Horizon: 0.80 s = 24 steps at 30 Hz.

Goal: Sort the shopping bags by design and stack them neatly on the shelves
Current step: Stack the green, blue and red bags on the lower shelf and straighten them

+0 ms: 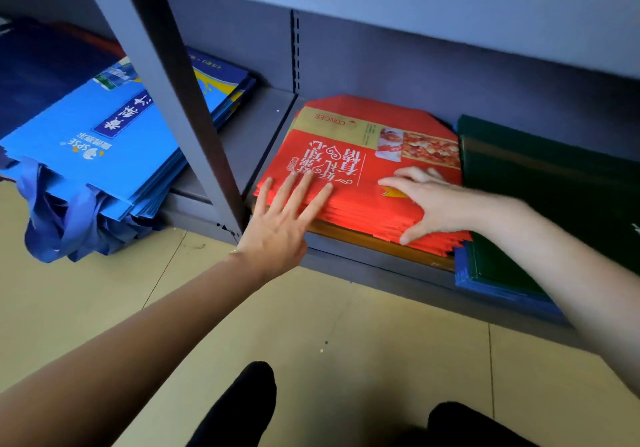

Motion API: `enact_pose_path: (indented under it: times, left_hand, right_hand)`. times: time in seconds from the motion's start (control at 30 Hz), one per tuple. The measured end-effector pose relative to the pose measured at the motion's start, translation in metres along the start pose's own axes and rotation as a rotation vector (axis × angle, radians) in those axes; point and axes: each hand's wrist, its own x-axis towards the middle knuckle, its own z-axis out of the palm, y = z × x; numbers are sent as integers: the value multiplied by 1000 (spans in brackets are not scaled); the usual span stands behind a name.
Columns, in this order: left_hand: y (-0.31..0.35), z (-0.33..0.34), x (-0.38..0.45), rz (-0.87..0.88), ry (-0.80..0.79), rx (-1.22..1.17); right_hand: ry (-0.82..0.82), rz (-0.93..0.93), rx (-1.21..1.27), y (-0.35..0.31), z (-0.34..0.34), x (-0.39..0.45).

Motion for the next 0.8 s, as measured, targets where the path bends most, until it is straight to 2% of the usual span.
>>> enact_pose_path:
  times: [0.2,0.27,0.43,0.53,0.57,0.63,0.67,0.7,0.8]
  left_hand:
    - [-28,-14,-12,109,268,-264]
    - [-44,-21,-27,113,331,-280]
    - [-90,-41,-60,105,303,-190]
    - [-117,-58,-75,98,272,-119]
    - [-125,-61,-80,82,259,-108]
    - [-135,-62,-90,40,255,-90]
    - [-136,-59,-93,18,260,-85]
    - [-134,-55,-95,11,261,-83]
    - [-114,-39,-86,63,242,-130]
  right_hand:
    - [82,-137,30,-18,-5,-13]
    - [155,-202,56,-30,-7,-16]
    - [449,-444,257,-89,-1,-5]
    - [555,-652,220,-125,-5,10]
    - [621,-678,228,-132,-8,16]
    - [754,-613,331,-138,-14,31]
    - [758,-549,378,-136,-18,40]
    - [688,-490,382,-132,-20,51]
    - [296,-395,162,-120,-19,82]
